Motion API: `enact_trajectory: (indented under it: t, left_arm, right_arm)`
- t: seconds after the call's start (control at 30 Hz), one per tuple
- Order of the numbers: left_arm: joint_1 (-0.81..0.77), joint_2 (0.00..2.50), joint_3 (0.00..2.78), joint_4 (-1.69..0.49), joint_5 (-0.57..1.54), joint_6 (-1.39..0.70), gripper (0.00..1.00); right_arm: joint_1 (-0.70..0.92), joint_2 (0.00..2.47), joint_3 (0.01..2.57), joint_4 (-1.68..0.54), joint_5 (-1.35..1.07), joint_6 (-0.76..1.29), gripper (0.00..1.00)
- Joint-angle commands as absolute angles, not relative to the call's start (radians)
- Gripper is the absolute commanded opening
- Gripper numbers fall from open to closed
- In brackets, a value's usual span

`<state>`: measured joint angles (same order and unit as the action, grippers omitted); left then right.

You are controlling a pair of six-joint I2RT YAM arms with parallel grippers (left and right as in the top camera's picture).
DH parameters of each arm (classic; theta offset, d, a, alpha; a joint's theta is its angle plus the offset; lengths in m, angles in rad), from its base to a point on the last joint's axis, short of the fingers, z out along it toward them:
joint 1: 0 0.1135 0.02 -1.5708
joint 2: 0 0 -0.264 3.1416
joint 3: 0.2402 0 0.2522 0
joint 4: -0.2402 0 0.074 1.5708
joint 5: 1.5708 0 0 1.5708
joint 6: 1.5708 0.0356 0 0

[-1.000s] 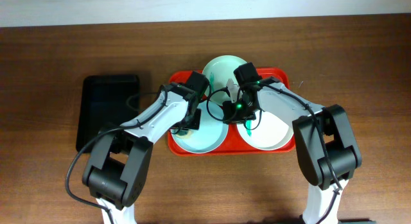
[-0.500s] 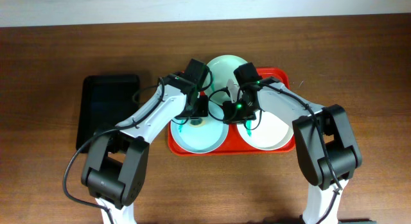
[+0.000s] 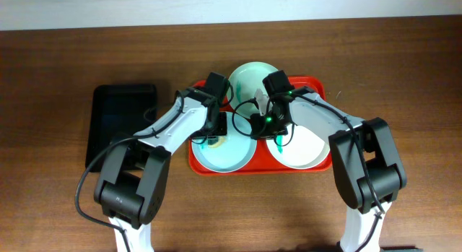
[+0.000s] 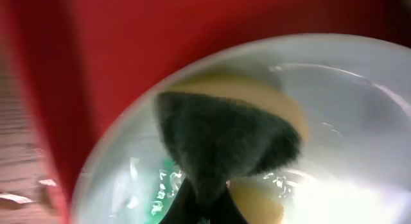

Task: Clean dirty plates on tray and stack at the side

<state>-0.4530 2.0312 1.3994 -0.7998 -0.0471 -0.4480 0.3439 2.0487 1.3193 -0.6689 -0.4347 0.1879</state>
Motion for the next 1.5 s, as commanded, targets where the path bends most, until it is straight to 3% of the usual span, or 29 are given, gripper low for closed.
enact_trajectory:
  t: [0.0,0.1,0.2,0.3,0.47,0.6,0.77,0.97,1.13,1.47]
  left_arm:
    - [-0.434,2.048,1.362,-0.832,-0.396,-0.459,0.00]
    - [-0.434,2.046,1.368,-0.854,-0.541,-0.459,0.00]
    - [-0.434,2.038,1.407,-0.902,-0.533,-0.459,0.00]
    - [-0.434,2.005,1.474,-0.960,-0.396,-0.459,0.00]
    - [-0.436,1.953,1.492,-0.960,0.057,-0.411,0.00]
    - [-0.443,1.968,1.419,-0.921,0.159,-0.399,0.00]
    - [-0.451,1.969,1.279,-0.808,0.126,-0.399,0.00]
    - [-0.451,1.969,1.217,-0.825,-0.335,-0.434,0.00]
    - [-0.451,1.965,1.307,-0.957,-0.529,-0.492,0.00]
    - [-0.402,1.802,1.551,-0.976,-0.236,-0.500,0.00]
  right_arm:
    - [0.348,2.071,1.319,-0.676,-0.384,0.191,0.04]
    - [0.348,2.071,1.319,-0.676,-0.383,0.191,0.04]
    - [0.348,2.071,1.319,-0.676,-0.383,0.191,0.04]
    - [0.348,2.071,1.319,-0.676,-0.380,0.191,0.04]
    - [0.348,2.071,1.319,-0.673,-0.380,0.191,0.05]
    - [0.348,2.071,1.319,-0.673,-0.380,0.191,0.05]
    - [0.348,2.071,1.319,-0.672,-0.381,0.191,0.04]
    - [0.348,2.071,1.319,-0.673,-0.380,0.191,0.05]
    - [0.348,2.071,1.325,-0.675,-0.380,0.191,0.04]
    - [0.382,2.059,1.485,-0.835,-0.227,0.191,0.04]
